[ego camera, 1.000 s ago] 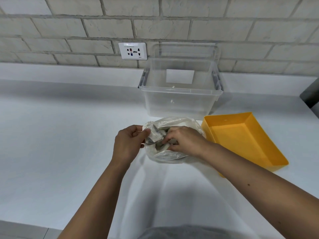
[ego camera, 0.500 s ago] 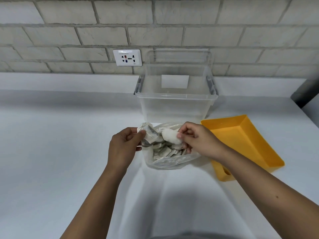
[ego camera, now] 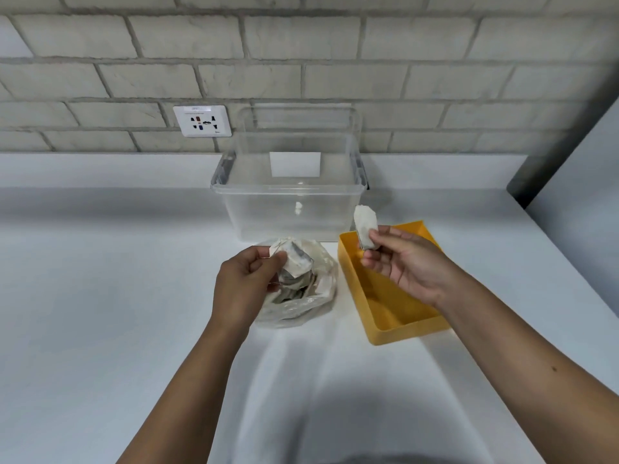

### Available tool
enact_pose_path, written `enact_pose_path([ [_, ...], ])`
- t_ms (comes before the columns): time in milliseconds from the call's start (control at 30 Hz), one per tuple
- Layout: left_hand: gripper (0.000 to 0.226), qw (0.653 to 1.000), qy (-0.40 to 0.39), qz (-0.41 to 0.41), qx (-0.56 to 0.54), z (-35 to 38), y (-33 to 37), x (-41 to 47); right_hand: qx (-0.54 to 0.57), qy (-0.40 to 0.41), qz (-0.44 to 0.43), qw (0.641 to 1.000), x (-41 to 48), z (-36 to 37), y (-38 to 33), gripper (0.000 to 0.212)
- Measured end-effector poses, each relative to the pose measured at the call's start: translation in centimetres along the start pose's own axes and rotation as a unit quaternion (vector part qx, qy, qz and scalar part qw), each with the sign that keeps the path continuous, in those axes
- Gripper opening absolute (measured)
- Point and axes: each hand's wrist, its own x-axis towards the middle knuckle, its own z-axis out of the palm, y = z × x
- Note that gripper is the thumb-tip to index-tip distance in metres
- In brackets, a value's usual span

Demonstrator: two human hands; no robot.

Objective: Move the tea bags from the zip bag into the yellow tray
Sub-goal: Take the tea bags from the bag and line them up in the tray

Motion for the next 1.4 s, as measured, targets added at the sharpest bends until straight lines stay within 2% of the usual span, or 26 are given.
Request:
enact_pose_path([
  [100,0.013,1.0,0.0,-0.006,-0.001,2.1,-0.1,-0.9,-0.107,0.031,-0.018,0.994,0.4,-2.8,-0.7,0.009],
  [200,0.013,1.0,-0.001,-0.004,-0.004,3.7,-0.3,-1.5,-0.224,0.065,-0.018,0.972,1.7,-5.0,-0.2,0.017],
  [367,0.016,1.0,0.01,-0.006,0.016,5.1,-0.8,-1.7,-0.324,0.048,-0.003,0.945,4.2,-6.7,1.6,0.019],
  [467,0.015,1.0,0.008,-0.002,0.022,5.6,-0.6,-1.4,-0.337,0.039,0.003,0.941,5.6,-7.1,2.3,0.022],
  [667,0.014,1.0,0.003,-0.001,0.017,5.6,-0.4,-0.9,-0.329,0.081,-0.005,0.941,6.8,-7.6,4.4,0.019],
  [967,0.009,1.0,0.009,-0.017,0.016,5.9,-0.6,-0.5,-0.359,0.147,-0.03,0.921,7.7,-7.2,6.3,0.007],
  [1067,0.011,1.0,0.006,-0.02,0.021,5.9,-0.6,-0.2,-0.397,0.149,-0.047,0.904,8.4,-7.6,6.0,0.005],
  [1167,0.01,1.0,0.004,-0.024,0.01,6.0,-0.2,-0.1,-0.402,0.134,-0.059,0.904,9.1,-8.0,5.5,0.006],
  [1333,0.008,1.0,-0.001,-0.028,-0.015,6.2,0.4,0.5,-0.446,0.117,-0.075,0.884,10.5,-7.8,4.9,0.018],
  [1400,0.01,0.999,0.0,-0.032,-0.024,6.2,0.6,0.7,-0.456,0.115,-0.076,0.879,11.0,-7.7,5.0,0.015],
])
